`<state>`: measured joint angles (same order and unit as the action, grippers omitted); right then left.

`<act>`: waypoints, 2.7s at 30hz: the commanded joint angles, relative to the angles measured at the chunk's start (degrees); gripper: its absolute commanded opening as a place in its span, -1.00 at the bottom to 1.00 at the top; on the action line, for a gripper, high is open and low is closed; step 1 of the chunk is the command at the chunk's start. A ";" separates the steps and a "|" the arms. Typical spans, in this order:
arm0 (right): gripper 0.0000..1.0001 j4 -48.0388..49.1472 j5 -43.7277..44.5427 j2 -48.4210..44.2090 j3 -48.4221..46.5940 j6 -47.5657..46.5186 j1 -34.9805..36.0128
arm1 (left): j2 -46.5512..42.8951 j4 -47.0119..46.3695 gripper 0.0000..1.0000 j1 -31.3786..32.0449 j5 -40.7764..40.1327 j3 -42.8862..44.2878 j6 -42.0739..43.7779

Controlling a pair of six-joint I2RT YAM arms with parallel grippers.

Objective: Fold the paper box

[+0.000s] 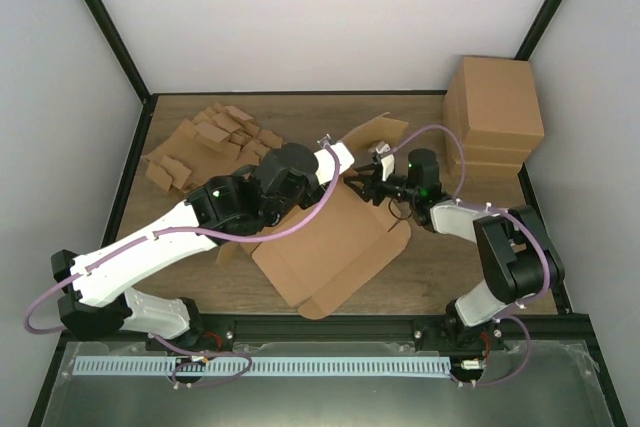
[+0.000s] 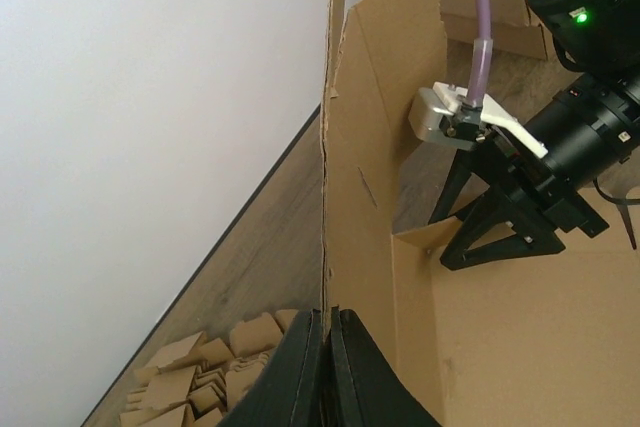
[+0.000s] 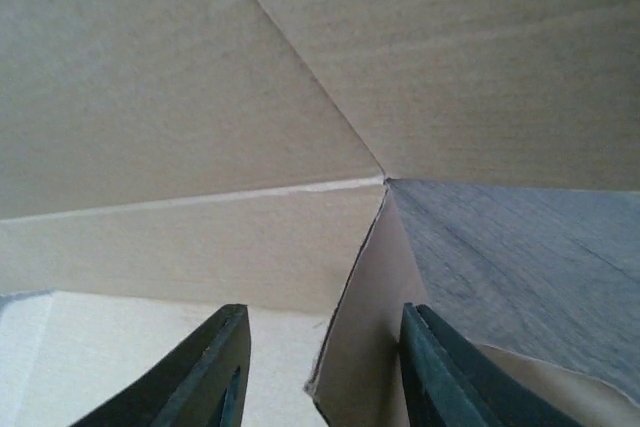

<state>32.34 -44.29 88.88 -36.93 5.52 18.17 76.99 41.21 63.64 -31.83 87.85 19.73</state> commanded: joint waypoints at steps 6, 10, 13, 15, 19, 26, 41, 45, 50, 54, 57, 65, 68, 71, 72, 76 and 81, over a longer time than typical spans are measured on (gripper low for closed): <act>-0.64 -3.46 5.76 0.34 -3.38 -1.46 1.76 | 0.70 -2.38 -0.93 -0.06 -1.40 -1.53 -0.10; -0.86 -6.33 9.00 -0.74 -4.06 -1.14 2.03 | 0.59 -3.24 -0.93 -0.15 -2.10 -2.85 0.08; -0.98 -10.10 12.52 -2.38 -4.83 -0.33 2.05 | 1.15 -3.63 -0.93 -0.31 -2.49 -3.94 0.36; -0.99 -13.61 14.46 -3.77 -5.51 0.28 2.09 | 1.97 -3.76 -0.92 -0.37 -3.13 -4.61 0.57; -0.99 -23.06 16.73 -6.00 -7.84 1.52 2.07 | 4.23 -4.37 -0.92 -0.37 -3.70 -6.15 1.04; -0.98 -34.39 20.26 -9.44 -8.29 4.60 2.13 | 8.41 -8.13 -0.93 -0.88 -2.47 -9.72 -0.66; -0.85 -39.59 23.65 -6.00 -7.86 5.10 2.13 | 13.07 -13.19 -0.92 -0.83 0.18 -16.97 -0.09; -0.57 -38.25 22.71 -4.98 -7.63 4.79 2.13 | 13.59 -11.92 -0.93 -0.72 0.95 -17.34 -0.59; -0.24 -36.75 23.10 -9.05 -5.62 5.81 1.96 | 13.17 -10.52 -0.93 -0.67 0.61 -17.21 -1.40; -0.19 -37.02 22.41 -14.43 -4.33 7.50 1.22 | 12.79 -9.85 -0.93 -0.45 0.78 -16.86 -1.58; -0.13 -37.96 22.28 -19.24 -3.04 9.70 0.99 | 13.12 -9.59 -0.92 -0.34 0.73 -16.90 -1.93; 0.24 -39.22 25.40 -32.25 -0.59 25.92 0.90 | 13.66 -9.14 -0.93 0.22 1.06 -16.64 -3.63; 0.42 -39.88 24.23 -33.22 -1.52 35.53 0.92 | 13.56 -9.06 -0.93 0.42 1.39 -16.59 -3.88; 0.43 -38.99 19.92 -32.27 -2.61 45.42 0.92 | 13.39 -8.64 -0.93 0.93 2.06 -16.47 -4.10; 0.43 -37.52 18.47 -32.12 -2.37 48.21 0.95 | 13.30 -8.55 -0.93 1.15 2.05 -16.48 -4.18; 0.43 -30.56 13.89 -31.96 0.11 56.81 0.96 | 13.26 -7.86 -0.93 1.61 1.64 -16.54 -5.15; 0.25 -30.77 9.78 -28.18 -2.55 58.04 1.03 | 13.43 -7.59 -0.93 2.33 1.31 -16.87 -5.93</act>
<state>-0.05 -29.67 58.19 -36.60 58.02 19.27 89.43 29.26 65.04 -33.15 71.55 16.36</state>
